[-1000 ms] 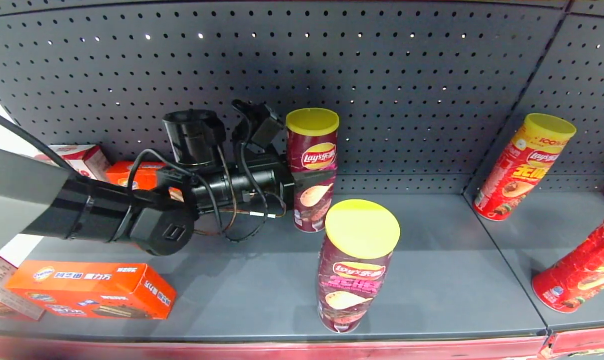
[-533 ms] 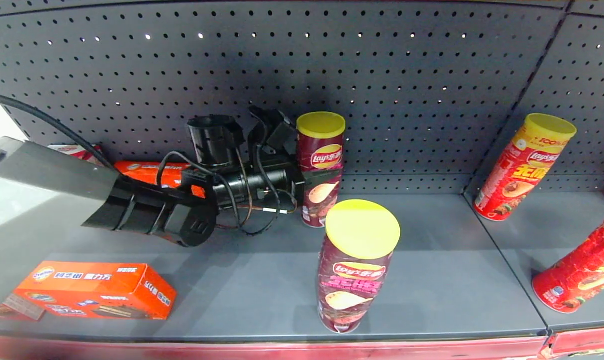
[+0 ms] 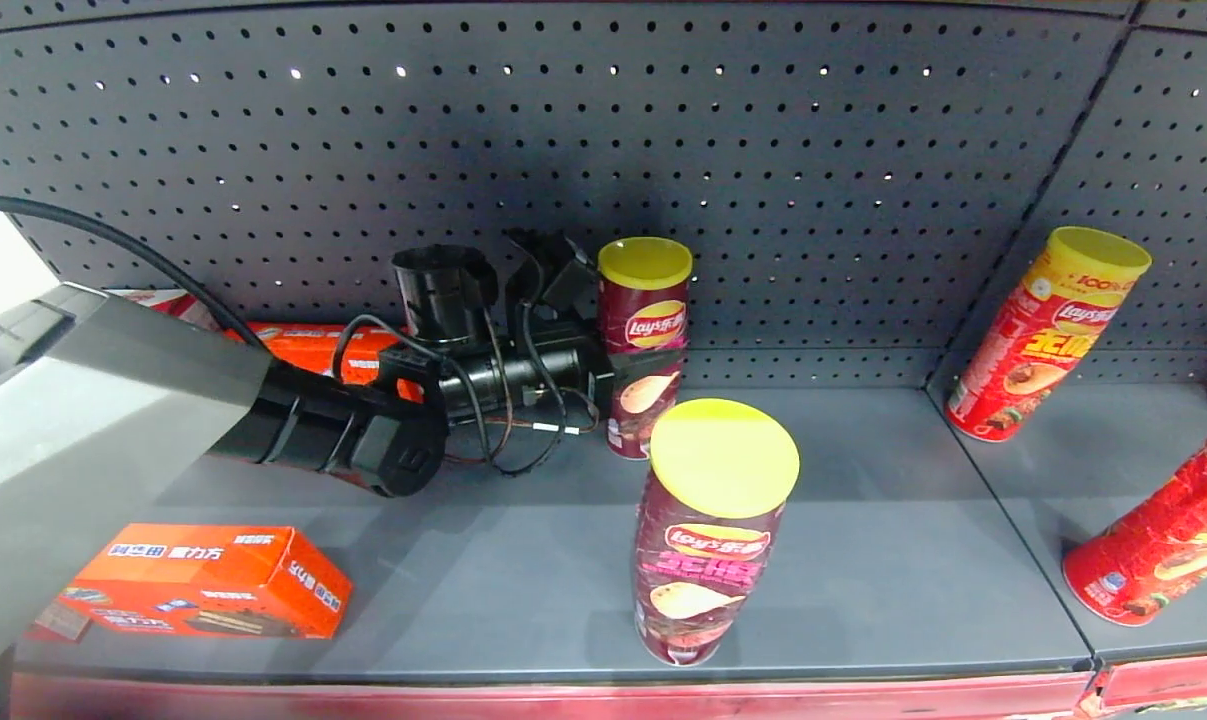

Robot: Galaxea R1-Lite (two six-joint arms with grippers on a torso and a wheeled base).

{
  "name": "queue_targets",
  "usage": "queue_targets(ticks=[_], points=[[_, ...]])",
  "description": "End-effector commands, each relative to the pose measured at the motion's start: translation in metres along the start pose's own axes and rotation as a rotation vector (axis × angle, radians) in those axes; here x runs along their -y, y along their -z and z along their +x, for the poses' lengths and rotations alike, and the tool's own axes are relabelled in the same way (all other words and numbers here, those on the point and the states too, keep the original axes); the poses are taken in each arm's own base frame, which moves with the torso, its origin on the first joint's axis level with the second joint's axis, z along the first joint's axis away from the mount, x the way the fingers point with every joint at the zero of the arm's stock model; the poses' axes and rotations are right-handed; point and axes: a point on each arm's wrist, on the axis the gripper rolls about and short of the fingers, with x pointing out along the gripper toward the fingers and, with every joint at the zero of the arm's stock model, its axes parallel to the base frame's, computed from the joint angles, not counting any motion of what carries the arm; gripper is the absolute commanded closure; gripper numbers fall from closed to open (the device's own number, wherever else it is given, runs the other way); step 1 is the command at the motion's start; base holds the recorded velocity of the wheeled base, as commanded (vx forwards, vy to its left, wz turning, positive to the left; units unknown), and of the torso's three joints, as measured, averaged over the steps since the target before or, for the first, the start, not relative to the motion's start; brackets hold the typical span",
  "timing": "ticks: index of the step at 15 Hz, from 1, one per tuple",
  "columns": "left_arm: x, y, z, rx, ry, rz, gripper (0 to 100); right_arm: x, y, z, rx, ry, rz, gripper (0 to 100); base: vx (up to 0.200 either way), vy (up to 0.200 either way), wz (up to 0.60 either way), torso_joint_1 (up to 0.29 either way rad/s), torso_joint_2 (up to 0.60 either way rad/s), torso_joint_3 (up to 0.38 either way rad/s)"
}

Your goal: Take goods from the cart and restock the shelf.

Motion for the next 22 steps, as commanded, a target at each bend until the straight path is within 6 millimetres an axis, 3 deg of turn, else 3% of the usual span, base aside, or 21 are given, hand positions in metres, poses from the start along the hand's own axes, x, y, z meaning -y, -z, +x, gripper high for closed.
queue_targets(ticks=[1,3,7,10,22], points=[[0.0,-0.001,-0.001,-0.002,-0.001,0.002,0,0.0,0.0,0.0,-0.003,0.0,0.0,0,0.0,0.0,0.0,0.0,0.0,0.0],[0.003,0.002,-0.004,-0.02,-0.003,-0.01,0,0.0,0.0,0.0,-0.005,0.0,0.0,0,0.0,0.0,0.0,0.0,0.0,0.0],[0.018,-0.014,-0.025,-0.042,-0.021,-0.026,0,0.0,0.0,0.0,-0.003,0.0,0.0,0,0.0,0.0,0.0,0.0,0.0,0.0],[0.031,-0.021,-0.04,-0.126,-0.138,-0.047,0,0.0,0.0,0.0,-0.003,0.0,0.0,0,0.0,0.0,0.0,0.0,0.0,0.0],[0.02,-0.014,-0.046,-0.224,-0.364,0.004,0,0.0,0.0,0.0,-0.003,0.0,0.0,0,0.0,0.0,0.0,0.0,0.0,0.0]])
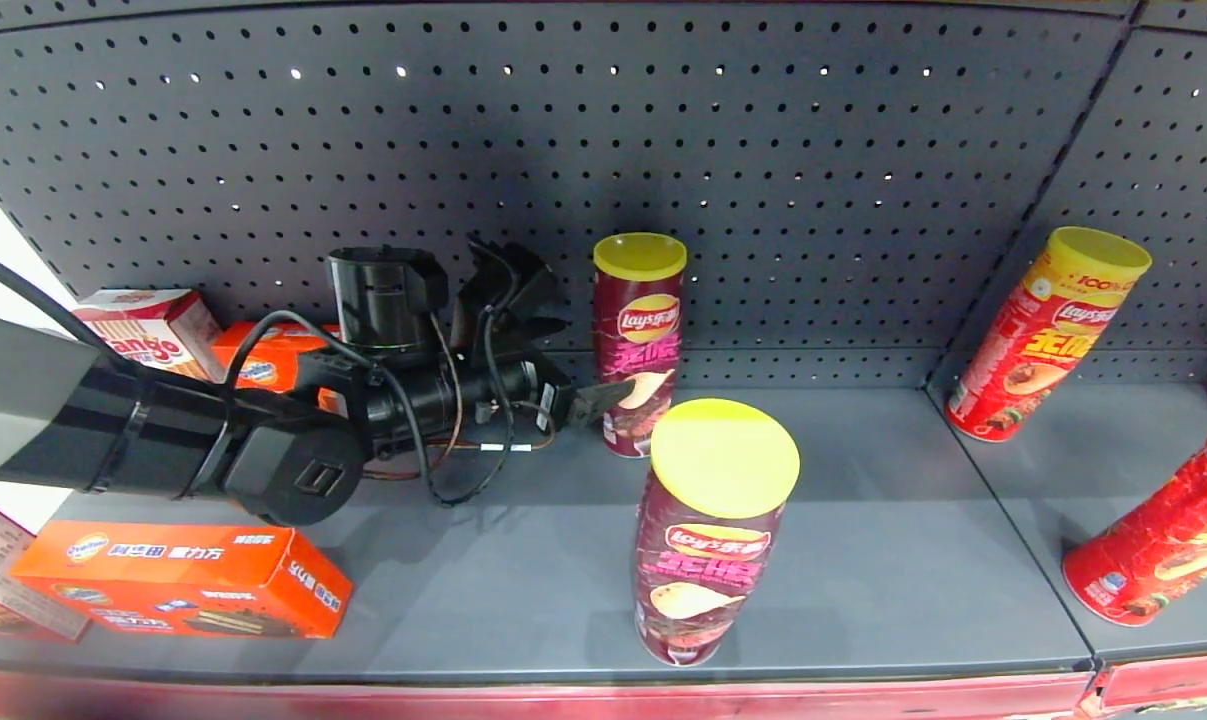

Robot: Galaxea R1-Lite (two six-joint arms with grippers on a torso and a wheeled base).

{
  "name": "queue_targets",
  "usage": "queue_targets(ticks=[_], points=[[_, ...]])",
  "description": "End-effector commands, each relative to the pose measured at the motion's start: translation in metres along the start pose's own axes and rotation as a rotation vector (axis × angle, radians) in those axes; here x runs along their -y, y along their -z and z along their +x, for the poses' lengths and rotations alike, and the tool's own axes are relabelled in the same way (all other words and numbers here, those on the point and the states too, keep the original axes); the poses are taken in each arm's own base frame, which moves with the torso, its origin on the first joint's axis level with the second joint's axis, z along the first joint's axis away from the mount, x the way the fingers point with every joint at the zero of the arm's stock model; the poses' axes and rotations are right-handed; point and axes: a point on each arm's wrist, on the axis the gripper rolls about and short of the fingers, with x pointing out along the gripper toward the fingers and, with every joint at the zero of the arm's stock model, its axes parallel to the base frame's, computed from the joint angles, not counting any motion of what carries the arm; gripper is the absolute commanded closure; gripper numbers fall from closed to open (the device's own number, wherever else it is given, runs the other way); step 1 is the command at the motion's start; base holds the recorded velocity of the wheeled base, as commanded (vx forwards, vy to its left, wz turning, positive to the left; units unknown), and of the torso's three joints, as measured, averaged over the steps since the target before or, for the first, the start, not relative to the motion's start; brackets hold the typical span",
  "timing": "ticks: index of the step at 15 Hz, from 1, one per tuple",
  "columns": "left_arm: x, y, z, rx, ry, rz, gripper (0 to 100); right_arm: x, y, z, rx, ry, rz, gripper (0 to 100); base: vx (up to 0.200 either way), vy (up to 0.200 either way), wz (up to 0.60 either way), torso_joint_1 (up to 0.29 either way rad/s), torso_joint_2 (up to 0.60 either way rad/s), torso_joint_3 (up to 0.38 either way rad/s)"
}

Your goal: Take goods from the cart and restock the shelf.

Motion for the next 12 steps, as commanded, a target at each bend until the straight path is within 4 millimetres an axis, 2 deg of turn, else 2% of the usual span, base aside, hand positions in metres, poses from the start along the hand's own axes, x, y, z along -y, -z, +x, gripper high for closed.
queue_targets(ticks=[1,7,12], points=[[-0.002,0.001,0.0,-0.005,-0.015,-0.002,0,0.0,0.0,0.0,-0.002,0.0,0.0,0,0.0,0.0,0.0,0.0,0.0,0.0],[0.0,0.004,-0.006,-0.016,-0.013,-0.006,0,0.0,0.0,0.0,-0.002,0.0,0.0,0,0.0,0.0,0.0,0.0,0.0,0.0],[0.012,-0.003,-0.04,-0.033,-0.064,0.022,0,0.0,0.0,0.0,-0.002,0.0,0.0,0,0.0,0.0,0.0,0.0,0.0,0.0]])
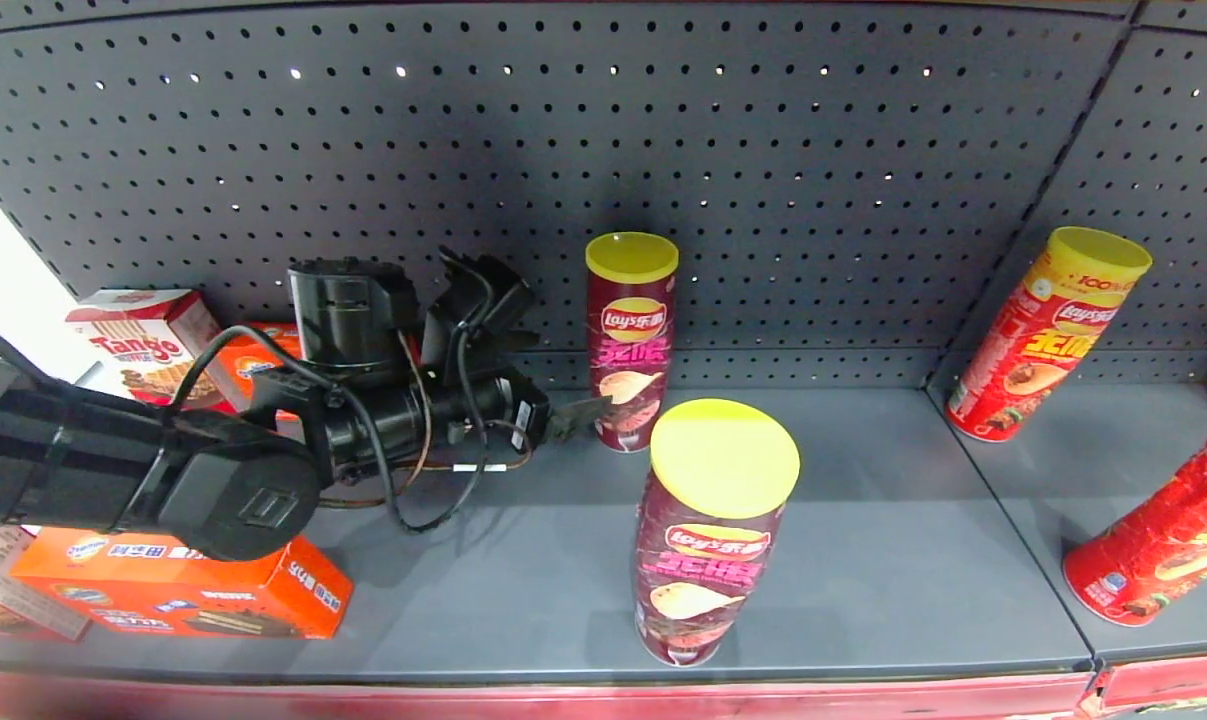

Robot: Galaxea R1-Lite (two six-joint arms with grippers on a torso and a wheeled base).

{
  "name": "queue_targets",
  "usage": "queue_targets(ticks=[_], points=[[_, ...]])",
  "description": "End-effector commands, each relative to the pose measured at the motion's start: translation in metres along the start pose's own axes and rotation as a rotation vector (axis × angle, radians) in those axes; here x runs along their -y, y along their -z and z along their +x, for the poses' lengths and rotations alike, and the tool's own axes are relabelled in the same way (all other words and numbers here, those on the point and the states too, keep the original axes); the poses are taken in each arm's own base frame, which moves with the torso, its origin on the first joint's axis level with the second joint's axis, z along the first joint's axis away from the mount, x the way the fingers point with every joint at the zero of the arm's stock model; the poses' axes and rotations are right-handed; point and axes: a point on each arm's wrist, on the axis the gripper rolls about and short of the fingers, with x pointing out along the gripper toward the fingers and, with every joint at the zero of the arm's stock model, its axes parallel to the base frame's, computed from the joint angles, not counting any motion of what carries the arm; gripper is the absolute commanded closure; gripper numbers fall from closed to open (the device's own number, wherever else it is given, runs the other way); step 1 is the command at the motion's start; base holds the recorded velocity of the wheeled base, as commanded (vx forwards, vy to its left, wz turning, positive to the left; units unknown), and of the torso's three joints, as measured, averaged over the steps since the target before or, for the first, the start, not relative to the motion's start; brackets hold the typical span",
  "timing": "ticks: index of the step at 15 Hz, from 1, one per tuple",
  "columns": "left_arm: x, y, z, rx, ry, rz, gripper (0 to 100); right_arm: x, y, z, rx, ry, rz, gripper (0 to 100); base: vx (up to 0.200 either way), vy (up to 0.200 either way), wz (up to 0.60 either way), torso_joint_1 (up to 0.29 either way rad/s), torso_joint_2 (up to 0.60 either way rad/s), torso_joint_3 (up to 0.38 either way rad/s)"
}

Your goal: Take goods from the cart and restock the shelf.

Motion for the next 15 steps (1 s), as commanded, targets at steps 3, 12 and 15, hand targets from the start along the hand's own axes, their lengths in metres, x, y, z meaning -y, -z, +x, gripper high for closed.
queue_targets(ticks=[3,12,15], points=[[0.006,-0.006,-0.029,-0.011,-0.08,0.032,0,0.0,0.0,0.0,-0.001,0.0,0.0,0,0.0,0.0,0.0,0.0,0.0,0.0],[0.023,0.003,-0.151,-0.025,-0.303,0.011,0,0.0,0.0,0.0,-0.001,0.0,0.0,0,0.0,0.0,0.0,0.0,0.0,0.0],[0.032,0.011,-0.183,0.015,-0.327,0.01,0,0.0,0.0,0.0,-0.001,0.0,0.0,0,0.0,0.0,0.0,0.0,0.0,0.0]])
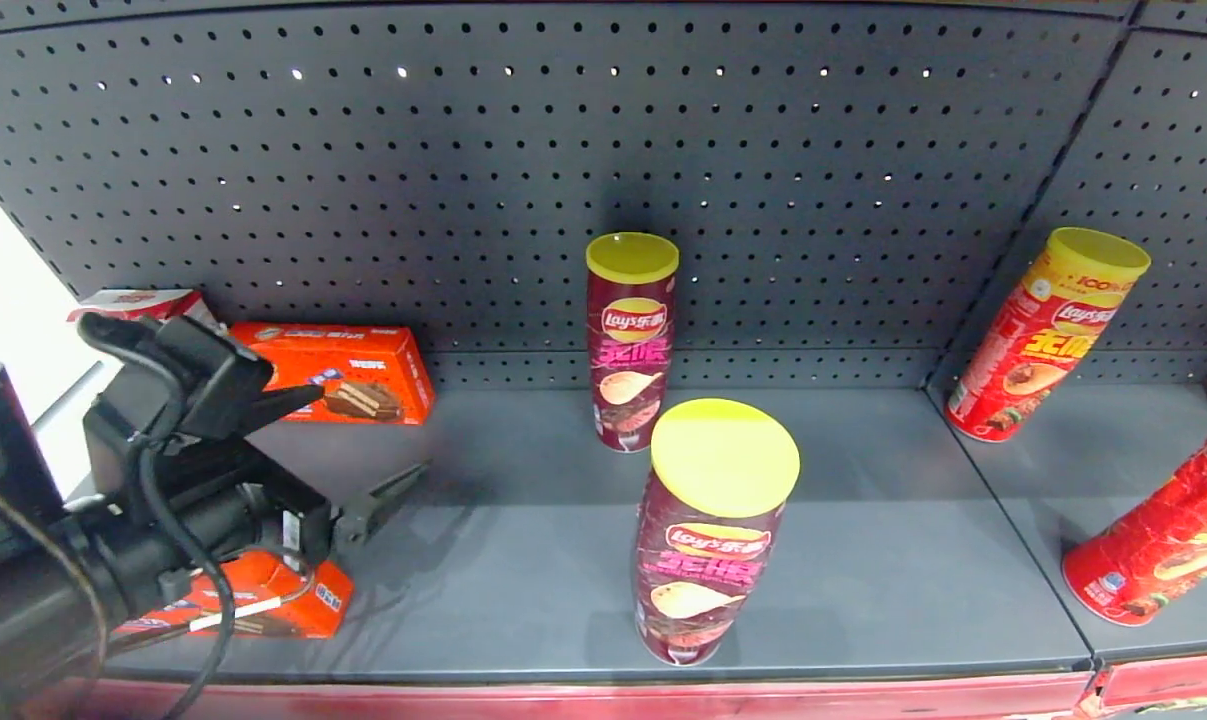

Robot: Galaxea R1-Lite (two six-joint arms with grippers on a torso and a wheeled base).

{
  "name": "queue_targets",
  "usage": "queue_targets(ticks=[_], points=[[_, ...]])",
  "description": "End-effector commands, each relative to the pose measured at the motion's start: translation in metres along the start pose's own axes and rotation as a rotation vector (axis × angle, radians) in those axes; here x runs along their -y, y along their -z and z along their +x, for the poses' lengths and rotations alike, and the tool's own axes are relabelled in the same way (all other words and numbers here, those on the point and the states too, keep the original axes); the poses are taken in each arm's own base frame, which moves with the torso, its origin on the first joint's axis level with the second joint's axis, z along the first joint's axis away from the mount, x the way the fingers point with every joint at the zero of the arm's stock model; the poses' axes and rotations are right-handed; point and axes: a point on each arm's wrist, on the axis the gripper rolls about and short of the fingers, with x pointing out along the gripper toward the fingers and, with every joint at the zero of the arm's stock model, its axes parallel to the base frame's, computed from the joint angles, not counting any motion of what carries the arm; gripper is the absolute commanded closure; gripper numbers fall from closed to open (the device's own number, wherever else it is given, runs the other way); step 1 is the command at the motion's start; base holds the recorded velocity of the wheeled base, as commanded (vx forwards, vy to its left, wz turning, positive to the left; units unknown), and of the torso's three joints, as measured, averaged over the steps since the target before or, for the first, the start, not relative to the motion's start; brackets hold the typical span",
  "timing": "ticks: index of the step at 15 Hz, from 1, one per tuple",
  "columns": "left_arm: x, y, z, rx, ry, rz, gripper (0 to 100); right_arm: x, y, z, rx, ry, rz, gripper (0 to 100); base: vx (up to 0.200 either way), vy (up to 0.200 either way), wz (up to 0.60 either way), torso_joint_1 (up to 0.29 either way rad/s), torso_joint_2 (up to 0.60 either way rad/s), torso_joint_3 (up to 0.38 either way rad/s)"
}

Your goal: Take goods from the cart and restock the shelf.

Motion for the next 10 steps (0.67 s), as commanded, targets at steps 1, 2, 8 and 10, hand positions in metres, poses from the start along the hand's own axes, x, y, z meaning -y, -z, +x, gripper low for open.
queue_targets(ticks=[1,2,8,10], points=[[-0.004,-0.007,-0.028,0.069,-0.043,0.004,0,0.0,0.0,0.0,-0.002,-0.002,-0.003,0,0.0,0.0,0.0,0.0,0.0,0.0],[-0.009,-0.012,-0.027,0.079,-0.078,0.01,0,0.0,0.0,0.0,-0.002,-0.003,-0.004,0,0.0,0.0,0.0,0.0,0.0,0.0],[-0.009,-0.018,-0.032,0.121,-0.135,-0.028,0,-0.001,-0.015,-0.003,0.059,-0.056,0.004,0,0.0,0.0,0.0,0.0,0.0,0.0],[-0.008,-0.014,-0.036,0.116,-0.136,-0.028,0,-0.001,-0.071,0.001,0.012,-0.151,0.069,0,0.0,0.0,0.0,0.0,0.0,0.0]])
